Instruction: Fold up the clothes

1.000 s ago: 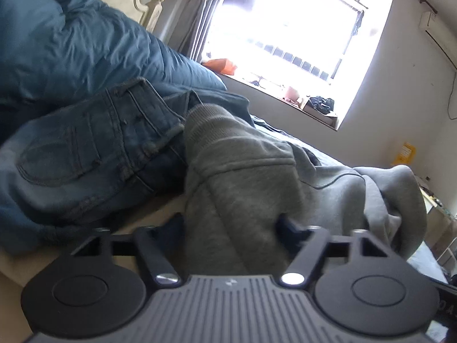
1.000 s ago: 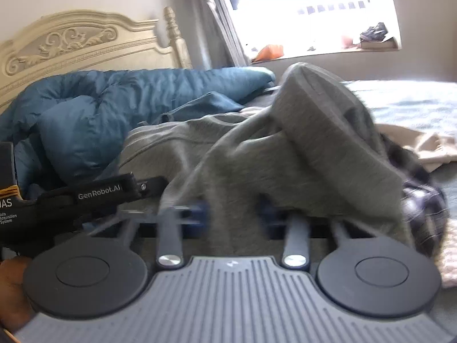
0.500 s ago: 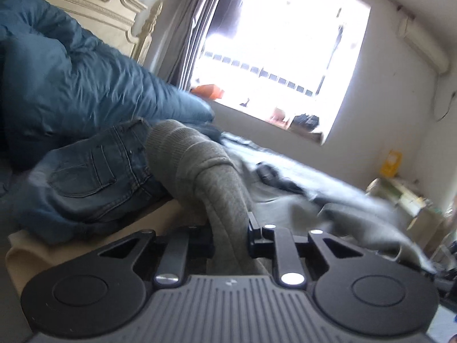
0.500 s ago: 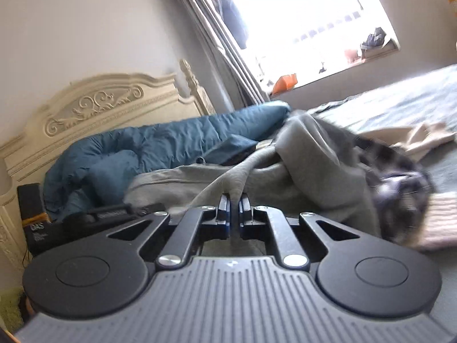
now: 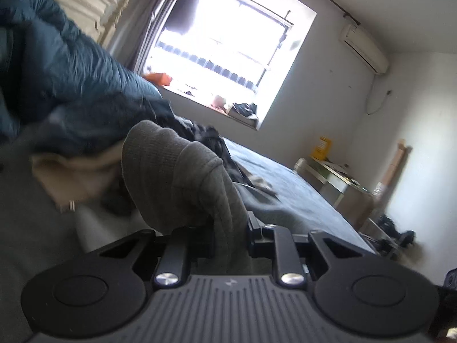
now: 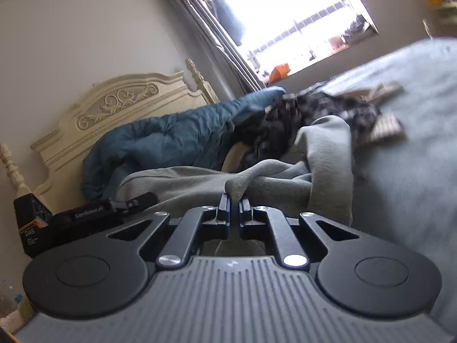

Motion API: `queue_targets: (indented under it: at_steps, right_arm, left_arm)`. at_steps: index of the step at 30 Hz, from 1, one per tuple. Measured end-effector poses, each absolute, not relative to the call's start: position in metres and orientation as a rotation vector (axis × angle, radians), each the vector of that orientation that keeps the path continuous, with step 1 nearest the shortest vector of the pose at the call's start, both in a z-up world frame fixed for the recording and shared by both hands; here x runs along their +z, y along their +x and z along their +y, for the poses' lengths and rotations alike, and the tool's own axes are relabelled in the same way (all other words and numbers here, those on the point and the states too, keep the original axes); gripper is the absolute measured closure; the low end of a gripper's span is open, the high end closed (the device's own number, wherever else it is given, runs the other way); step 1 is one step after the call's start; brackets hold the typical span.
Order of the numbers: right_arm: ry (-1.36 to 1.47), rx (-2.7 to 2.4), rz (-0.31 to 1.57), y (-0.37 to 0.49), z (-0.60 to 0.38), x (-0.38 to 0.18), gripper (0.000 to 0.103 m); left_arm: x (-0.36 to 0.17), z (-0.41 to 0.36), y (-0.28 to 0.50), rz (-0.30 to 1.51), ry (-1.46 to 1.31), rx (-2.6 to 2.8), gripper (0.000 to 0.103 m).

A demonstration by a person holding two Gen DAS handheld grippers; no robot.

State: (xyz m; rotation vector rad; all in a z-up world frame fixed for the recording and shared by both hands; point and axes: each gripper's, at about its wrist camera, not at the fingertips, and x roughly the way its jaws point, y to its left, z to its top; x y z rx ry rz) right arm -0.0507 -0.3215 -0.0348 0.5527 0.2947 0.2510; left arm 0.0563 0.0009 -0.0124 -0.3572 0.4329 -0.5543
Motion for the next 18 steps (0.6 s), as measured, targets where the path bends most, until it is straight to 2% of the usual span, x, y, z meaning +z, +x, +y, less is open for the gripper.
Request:
queue_targets:
  at_steps: [7,11,14,16,17,18]
  right_arm:
    - [0.647,0.202,0.341,-0.129,-0.306,-0.093,0.099]
    - [0.608,0.181,0.396,-0.147,-0.292,-0.116,0.098]
    - [0.512,0.166,0.459,-0.151,-0.284,-0.123,0.093]
    - [0.452,0.147,0.492,-0.156,-0.282,-0.120,0.085]
    - [0.428,0.145,0.512,-0.158,-0.283,-0.116,0.076]
    - [0.407,0.142,0.528,-0.161,-0.285,-0.111,0.069]
  left_arm:
    - [-0.051,0.024,-0.009,0.415,-0.342,-0.577,0.083]
    - [-0.074,0.038,-0.028,0.421,-0.358,-0.550,0.081]
    - [-0.093,0.047,-0.028,0.467,-0.362,-0.513,0.078]
    - [-0.103,0.054,-0.027,0.504,-0.369,-0.494,0.072]
    - [-0.107,0.059,-0.026,0.518,-0.377,-0.494,0.070]
    - [-0.110,0.064,-0.025,0.533,-0.387,-0.495,0.063]
